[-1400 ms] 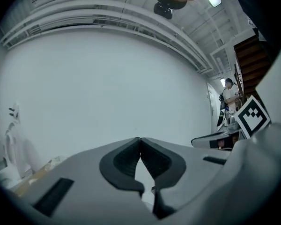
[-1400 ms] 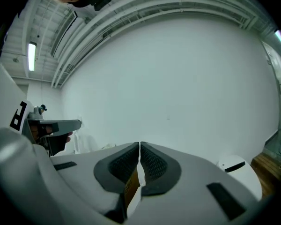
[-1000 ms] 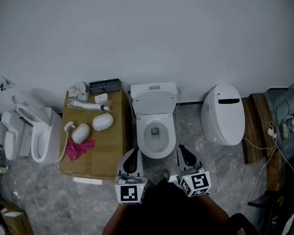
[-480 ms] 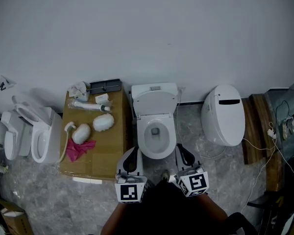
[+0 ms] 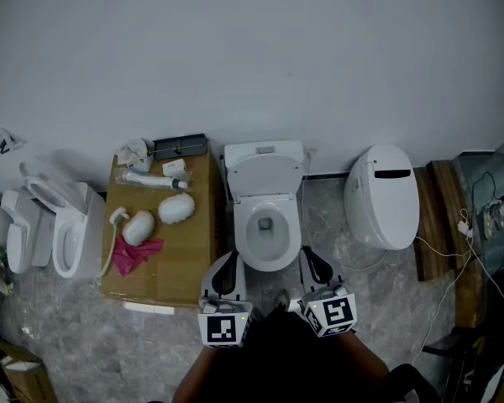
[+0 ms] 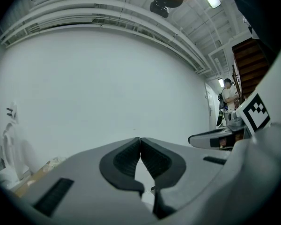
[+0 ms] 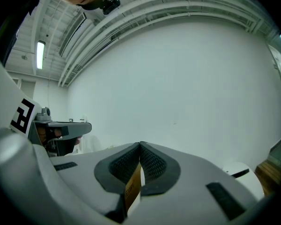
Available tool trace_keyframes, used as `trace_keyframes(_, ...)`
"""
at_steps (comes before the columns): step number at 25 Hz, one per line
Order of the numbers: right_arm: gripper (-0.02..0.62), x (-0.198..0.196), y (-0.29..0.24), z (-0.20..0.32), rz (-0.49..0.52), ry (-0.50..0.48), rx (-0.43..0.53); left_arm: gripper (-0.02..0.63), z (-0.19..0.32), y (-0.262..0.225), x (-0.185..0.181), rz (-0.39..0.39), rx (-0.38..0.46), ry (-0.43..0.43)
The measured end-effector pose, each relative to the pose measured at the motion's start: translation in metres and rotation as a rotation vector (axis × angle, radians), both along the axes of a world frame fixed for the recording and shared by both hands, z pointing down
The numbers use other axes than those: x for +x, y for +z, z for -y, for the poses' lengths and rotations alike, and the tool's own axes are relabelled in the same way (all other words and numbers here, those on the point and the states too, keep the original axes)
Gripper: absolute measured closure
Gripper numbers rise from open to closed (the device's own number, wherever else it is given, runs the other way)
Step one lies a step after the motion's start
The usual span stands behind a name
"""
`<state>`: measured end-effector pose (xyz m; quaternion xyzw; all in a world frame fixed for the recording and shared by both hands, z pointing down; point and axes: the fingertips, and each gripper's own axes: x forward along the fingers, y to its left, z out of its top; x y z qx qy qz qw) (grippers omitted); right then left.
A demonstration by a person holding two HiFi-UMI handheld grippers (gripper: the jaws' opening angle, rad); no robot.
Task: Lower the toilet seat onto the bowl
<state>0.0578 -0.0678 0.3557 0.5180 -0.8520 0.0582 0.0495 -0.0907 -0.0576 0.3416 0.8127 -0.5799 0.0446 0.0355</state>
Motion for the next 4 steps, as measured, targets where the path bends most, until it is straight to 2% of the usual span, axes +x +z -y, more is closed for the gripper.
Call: trace_keyframes(4, 0.569, 0.0020, 0.0009, -0.0005, -0.001, -0.007, -0.001, 0.595, 0.0007, -0.0010, 0.0016, 0.002, 0.024, -0.001)
